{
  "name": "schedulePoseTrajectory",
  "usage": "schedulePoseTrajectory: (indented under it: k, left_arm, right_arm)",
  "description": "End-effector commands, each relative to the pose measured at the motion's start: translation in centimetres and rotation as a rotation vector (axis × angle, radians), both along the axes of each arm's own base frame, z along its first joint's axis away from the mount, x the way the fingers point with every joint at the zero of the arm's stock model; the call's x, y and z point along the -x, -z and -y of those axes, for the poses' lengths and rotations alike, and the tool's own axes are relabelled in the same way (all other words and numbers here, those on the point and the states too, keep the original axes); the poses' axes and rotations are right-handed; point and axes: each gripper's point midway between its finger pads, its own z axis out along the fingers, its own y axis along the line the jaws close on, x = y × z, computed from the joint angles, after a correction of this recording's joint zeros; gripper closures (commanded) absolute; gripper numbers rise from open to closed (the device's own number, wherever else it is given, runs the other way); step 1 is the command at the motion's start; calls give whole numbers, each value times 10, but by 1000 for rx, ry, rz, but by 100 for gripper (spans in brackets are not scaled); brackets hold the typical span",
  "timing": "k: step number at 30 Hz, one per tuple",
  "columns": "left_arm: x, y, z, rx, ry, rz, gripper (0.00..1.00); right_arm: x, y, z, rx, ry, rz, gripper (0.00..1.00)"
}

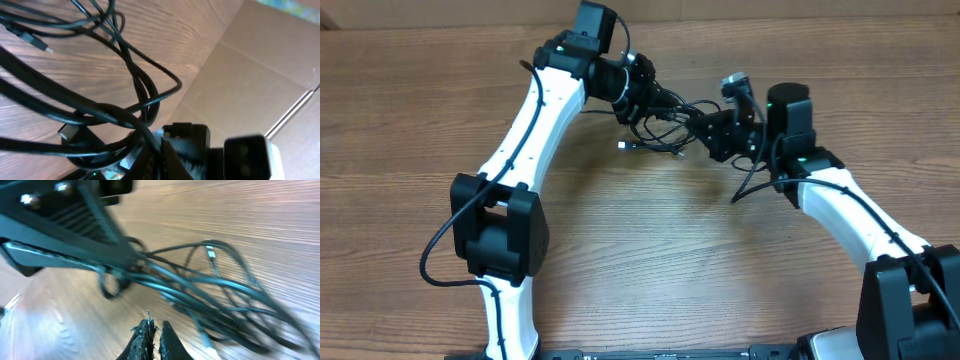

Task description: Untangle cables

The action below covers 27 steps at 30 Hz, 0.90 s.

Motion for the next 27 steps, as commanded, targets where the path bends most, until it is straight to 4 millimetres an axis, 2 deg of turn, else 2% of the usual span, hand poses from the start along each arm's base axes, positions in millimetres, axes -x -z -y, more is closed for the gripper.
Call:
schedulePoseTrajectory:
  k: [1, 8, 12, 16, 19, 24, 27]
  left_arm:
    - [-7, -6, -9, -7, -8, 43, 96]
    - [-8, 2, -8, -66, -31, 48, 95]
    - [-6, 3, -1, -69, -56, 6, 96]
    - [-1, 2, 8, -58, -70, -35, 96]
    - [-2, -3, 18, -38, -70, -24, 96]
    - [-2, -9, 36, -9, -77, -24, 96]
    - [1, -11, 44, -1, -69, -19, 96]
  right_arm:
    - [-8, -15, 14, 0, 38, 36, 94]
    - [9, -29, -3, -85, -96, 48, 93]
    - [13, -31, -6, -102, -124, 45, 68]
    - [15, -34, -9, -114, -144, 55, 55]
    - [19, -40, -12, -136, -179, 70, 55]
    - [19, -41, -13, -140, -187, 72, 65]
    - [19, -41, -13, -140, -186, 76, 66]
